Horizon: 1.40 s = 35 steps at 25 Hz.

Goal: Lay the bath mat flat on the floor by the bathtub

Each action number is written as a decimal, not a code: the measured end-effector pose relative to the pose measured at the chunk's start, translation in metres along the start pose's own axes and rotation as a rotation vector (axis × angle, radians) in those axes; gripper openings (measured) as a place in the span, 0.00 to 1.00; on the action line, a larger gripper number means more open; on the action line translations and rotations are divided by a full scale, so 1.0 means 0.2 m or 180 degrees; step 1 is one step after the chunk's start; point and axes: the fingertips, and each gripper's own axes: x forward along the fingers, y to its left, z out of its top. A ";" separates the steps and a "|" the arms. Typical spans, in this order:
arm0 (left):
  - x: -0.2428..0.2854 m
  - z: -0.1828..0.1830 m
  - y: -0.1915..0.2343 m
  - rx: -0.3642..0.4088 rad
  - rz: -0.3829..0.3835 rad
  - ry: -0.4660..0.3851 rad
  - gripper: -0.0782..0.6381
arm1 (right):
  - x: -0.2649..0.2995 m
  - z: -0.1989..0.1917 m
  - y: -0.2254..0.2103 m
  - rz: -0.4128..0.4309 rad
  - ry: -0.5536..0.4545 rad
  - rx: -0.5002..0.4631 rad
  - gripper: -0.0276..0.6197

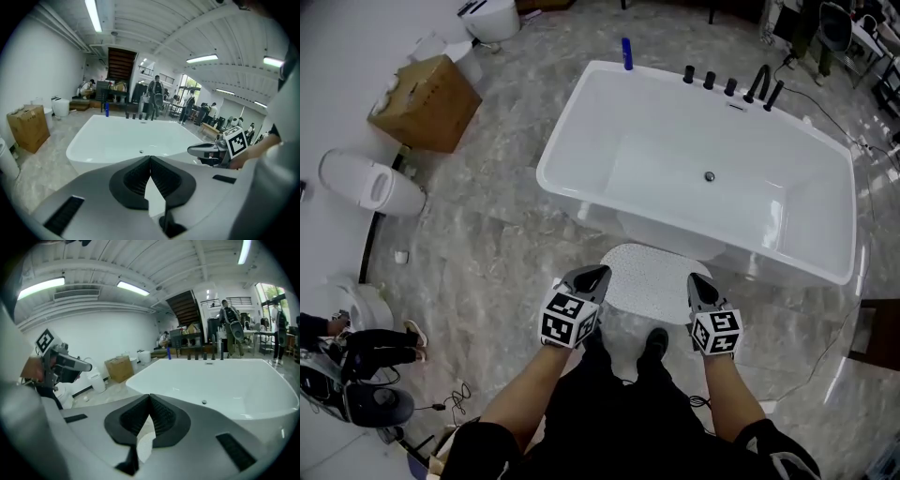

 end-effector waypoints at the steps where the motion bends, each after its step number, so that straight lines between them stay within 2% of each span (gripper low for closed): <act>1: -0.04 0.04 0.03 0.0060 -0.0020 -0.0042 0.12 | 0.00 0.06 0.03 -0.0047 -0.0070 0.0052 0.07; 9: -0.37 0.35 0.23 0.0376 -0.0164 -0.0436 0.12 | -0.04 0.55 0.49 -0.0046 -0.0523 -0.0085 0.07; 12: -0.49 0.44 0.26 0.0456 -0.0228 -0.0586 0.12 | -0.09 0.69 0.67 -0.0005 -0.0678 -0.0222 0.07; 15: -0.57 0.54 0.26 0.0575 -0.0283 -0.0723 0.12 | -0.18 0.81 0.75 -0.0060 -0.0832 -0.0379 0.07; 19: -0.64 0.64 0.28 0.0607 -0.0318 -0.0841 0.12 | -0.29 0.93 0.76 -0.0131 -0.1005 -0.0431 0.07; 25: -0.67 0.78 0.22 0.0668 -0.0183 -0.0975 0.12 | -0.46 1.00 0.62 -0.0080 -0.1148 -0.0325 0.07; 29: -0.69 0.79 0.22 0.0479 0.0040 -0.1162 0.12 | -0.52 1.08 0.54 0.0081 -0.1226 -0.0120 0.07; 32: -0.64 0.76 0.20 0.0337 0.0088 -0.1130 0.12 | -0.54 1.15 0.53 0.0158 -0.1295 -0.0323 0.07; 35: -0.59 0.76 0.13 0.0404 0.0044 -0.1085 0.12 | -0.58 1.19 0.50 0.0152 -0.1416 -0.0368 0.07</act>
